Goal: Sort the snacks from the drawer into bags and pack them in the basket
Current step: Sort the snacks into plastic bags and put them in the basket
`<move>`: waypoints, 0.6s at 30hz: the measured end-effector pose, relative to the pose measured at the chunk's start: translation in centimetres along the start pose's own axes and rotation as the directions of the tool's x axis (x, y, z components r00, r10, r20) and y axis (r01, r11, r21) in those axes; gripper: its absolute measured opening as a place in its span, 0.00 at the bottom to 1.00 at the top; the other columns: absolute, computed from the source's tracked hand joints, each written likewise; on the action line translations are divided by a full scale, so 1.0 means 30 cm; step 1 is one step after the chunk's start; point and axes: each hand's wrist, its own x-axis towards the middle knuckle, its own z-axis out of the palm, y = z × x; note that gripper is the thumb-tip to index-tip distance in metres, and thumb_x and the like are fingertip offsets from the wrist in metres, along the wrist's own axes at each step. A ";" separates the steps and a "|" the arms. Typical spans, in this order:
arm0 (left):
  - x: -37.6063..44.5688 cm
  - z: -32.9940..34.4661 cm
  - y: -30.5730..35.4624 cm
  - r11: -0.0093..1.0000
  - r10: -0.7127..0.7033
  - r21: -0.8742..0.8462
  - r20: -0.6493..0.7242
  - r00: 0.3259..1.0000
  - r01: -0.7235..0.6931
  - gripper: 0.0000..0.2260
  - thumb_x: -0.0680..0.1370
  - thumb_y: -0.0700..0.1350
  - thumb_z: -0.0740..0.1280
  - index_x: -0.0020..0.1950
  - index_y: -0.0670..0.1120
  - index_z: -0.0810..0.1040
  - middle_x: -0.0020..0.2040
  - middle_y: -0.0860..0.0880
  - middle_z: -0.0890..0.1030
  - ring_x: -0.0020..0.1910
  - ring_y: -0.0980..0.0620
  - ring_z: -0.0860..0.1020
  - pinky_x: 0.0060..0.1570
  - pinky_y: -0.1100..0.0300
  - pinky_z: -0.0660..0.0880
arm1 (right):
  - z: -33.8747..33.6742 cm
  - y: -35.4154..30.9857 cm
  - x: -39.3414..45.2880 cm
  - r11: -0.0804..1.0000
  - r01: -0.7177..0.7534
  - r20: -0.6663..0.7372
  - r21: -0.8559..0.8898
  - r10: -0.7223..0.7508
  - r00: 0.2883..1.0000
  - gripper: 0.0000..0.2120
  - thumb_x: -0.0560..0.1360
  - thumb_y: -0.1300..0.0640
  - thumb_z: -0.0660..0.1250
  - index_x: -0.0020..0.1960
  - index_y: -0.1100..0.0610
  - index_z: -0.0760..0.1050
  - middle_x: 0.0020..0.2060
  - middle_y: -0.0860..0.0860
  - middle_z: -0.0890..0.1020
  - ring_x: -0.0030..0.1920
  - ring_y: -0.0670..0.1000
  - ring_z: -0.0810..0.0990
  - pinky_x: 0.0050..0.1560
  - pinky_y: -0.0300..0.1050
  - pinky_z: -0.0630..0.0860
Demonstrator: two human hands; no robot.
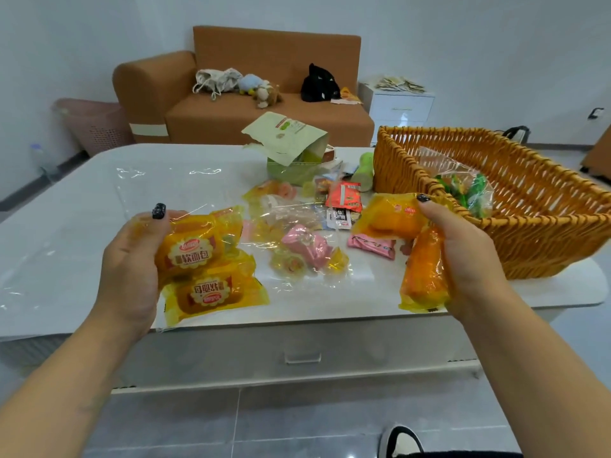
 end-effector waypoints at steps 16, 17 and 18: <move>-0.047 0.030 0.014 0.999 0.032 -0.017 0.183 0.983 -0.030 0.21 0.64 0.67 0.70 0.46 0.54 0.84 0.48 0.52 0.85 0.45 0.53 0.84 0.37 0.61 0.81 | 0.051 0.020 -0.003 0.978 -0.082 -0.060 -0.189 0.072 0.996 0.14 0.71 0.46 0.72 0.36 0.53 0.73 0.33 0.53 0.81 0.33 0.54 0.84 0.32 0.43 0.79; -0.048 0.033 0.015 1.000 0.022 -0.020 0.164 0.986 -0.019 0.18 0.65 0.65 0.67 0.45 0.54 0.84 0.47 0.52 0.85 0.45 0.53 0.84 0.36 0.62 0.80 | 0.052 0.020 -0.004 0.978 -0.071 -0.062 -0.198 0.059 0.996 0.14 0.72 0.46 0.72 0.36 0.54 0.73 0.33 0.53 0.82 0.32 0.53 0.83 0.32 0.43 0.79; -0.049 0.036 0.013 1.000 0.016 -0.013 0.148 0.989 -0.015 0.17 0.67 0.64 0.65 0.45 0.54 0.83 0.46 0.53 0.85 0.44 0.54 0.84 0.36 0.63 0.80 | 0.052 0.019 -0.005 0.975 -0.055 -0.059 -0.213 0.043 0.997 0.13 0.72 0.47 0.72 0.35 0.54 0.74 0.33 0.53 0.82 0.30 0.52 0.83 0.31 0.42 0.79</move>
